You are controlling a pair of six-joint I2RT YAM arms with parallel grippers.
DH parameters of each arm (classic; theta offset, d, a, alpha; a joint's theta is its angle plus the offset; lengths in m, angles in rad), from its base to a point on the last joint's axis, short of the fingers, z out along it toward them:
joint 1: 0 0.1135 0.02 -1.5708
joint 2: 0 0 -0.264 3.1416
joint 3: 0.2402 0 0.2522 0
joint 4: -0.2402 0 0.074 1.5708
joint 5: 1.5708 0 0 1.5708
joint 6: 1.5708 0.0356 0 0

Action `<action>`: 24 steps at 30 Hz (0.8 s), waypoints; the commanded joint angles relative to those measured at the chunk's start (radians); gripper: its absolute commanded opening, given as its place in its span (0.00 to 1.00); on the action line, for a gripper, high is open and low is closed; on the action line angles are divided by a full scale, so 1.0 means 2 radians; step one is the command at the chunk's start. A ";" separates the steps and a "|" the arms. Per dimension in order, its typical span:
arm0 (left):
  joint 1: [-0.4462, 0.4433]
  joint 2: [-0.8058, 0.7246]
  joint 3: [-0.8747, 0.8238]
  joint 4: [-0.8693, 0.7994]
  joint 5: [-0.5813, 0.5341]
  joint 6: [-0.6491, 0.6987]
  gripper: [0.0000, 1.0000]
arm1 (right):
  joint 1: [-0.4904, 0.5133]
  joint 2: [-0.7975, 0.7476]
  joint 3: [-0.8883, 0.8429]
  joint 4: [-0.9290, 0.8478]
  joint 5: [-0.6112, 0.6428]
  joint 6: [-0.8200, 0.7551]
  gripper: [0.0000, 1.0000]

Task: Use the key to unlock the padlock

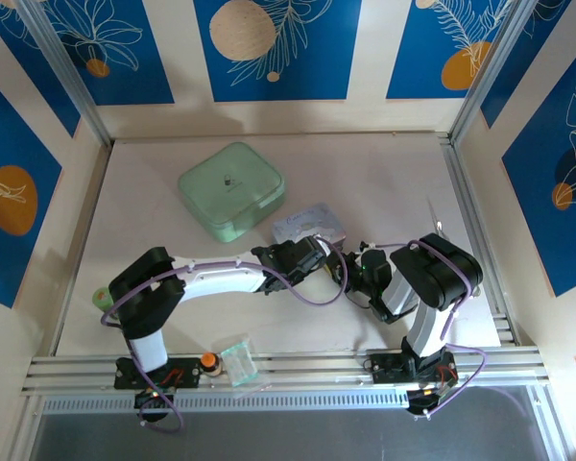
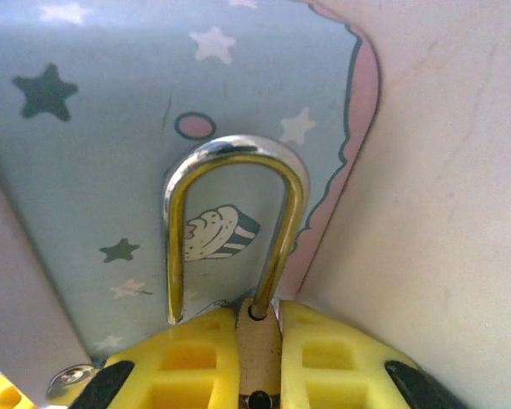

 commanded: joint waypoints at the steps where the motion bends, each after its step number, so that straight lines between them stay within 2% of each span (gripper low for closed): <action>1: 0.004 0.026 -0.017 -0.073 0.020 -0.032 0.41 | -0.010 -0.024 0.000 -0.063 -0.011 -0.021 0.00; 5: 0.009 0.021 -0.014 -0.054 -0.002 -0.054 0.48 | -0.027 -0.065 0.011 -0.215 -0.055 -0.069 0.00; 7: 0.010 0.024 -0.008 -0.049 -0.014 -0.057 0.50 | -0.029 -0.075 0.014 -0.258 -0.075 -0.090 0.00; 11: 0.013 0.033 0.006 -0.044 -0.044 -0.065 0.57 | -0.031 -0.084 0.055 -0.401 -0.118 -0.150 0.00; 16: 0.030 0.046 0.017 -0.031 -0.069 -0.063 0.60 | -0.062 -0.089 0.077 -0.494 -0.175 -0.205 0.00; 21: 0.049 0.046 0.013 -0.005 -0.065 -0.054 0.63 | -0.065 -0.096 0.109 -0.594 -0.193 -0.261 0.00; 24: 0.051 0.040 0.012 0.008 -0.062 -0.040 0.70 | -0.064 -0.099 0.136 -0.673 -0.190 -0.308 0.00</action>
